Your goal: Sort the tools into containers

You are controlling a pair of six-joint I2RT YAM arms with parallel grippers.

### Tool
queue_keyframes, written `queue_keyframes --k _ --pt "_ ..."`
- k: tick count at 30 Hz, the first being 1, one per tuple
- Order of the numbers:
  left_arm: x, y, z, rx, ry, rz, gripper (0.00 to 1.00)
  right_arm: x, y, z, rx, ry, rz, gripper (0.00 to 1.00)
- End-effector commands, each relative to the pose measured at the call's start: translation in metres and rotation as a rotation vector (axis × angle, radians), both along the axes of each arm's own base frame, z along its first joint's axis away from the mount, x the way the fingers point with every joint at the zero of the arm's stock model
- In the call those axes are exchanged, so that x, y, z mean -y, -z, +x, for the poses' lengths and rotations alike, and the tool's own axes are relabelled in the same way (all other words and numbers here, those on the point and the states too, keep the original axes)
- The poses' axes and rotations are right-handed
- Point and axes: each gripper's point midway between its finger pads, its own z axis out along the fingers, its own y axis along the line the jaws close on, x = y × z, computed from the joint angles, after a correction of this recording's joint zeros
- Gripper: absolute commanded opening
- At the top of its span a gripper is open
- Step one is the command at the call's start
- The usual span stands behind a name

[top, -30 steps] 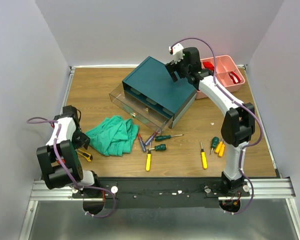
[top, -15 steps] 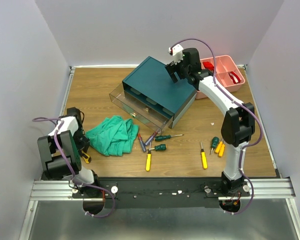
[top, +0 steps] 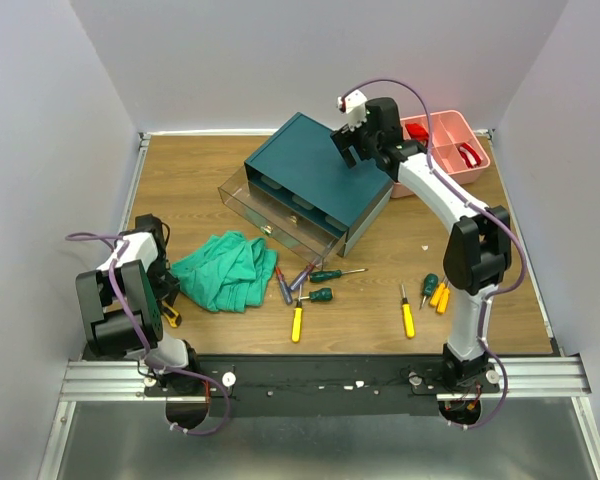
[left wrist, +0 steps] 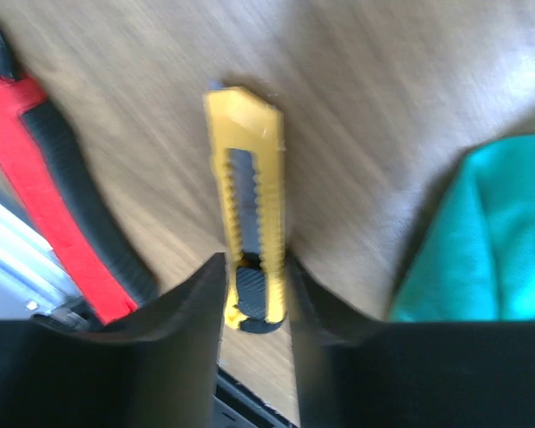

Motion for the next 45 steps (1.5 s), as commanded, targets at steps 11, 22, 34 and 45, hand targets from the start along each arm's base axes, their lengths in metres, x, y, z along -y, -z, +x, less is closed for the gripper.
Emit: queue_keyframes --k 11,22,34,45 --pt "0.01 0.033 -0.001 0.089 -0.035 -0.034 0.67 0.001 -0.025 -0.015 0.025 -0.013 0.01 1.0" --pt "0.013 0.047 0.002 0.055 -0.026 -0.003 0.39 0.002 -0.032 -0.019 0.05 -0.018 -0.017 1.0" --pt "0.034 0.005 0.057 0.305 0.14 -0.062 0.0 0.007 -0.038 -0.024 0.072 -0.02 -0.04 1.0" --pt "0.056 -0.098 0.108 0.624 0.275 -0.088 0.0 0.006 -0.039 -0.025 0.066 -0.017 -0.026 1.0"
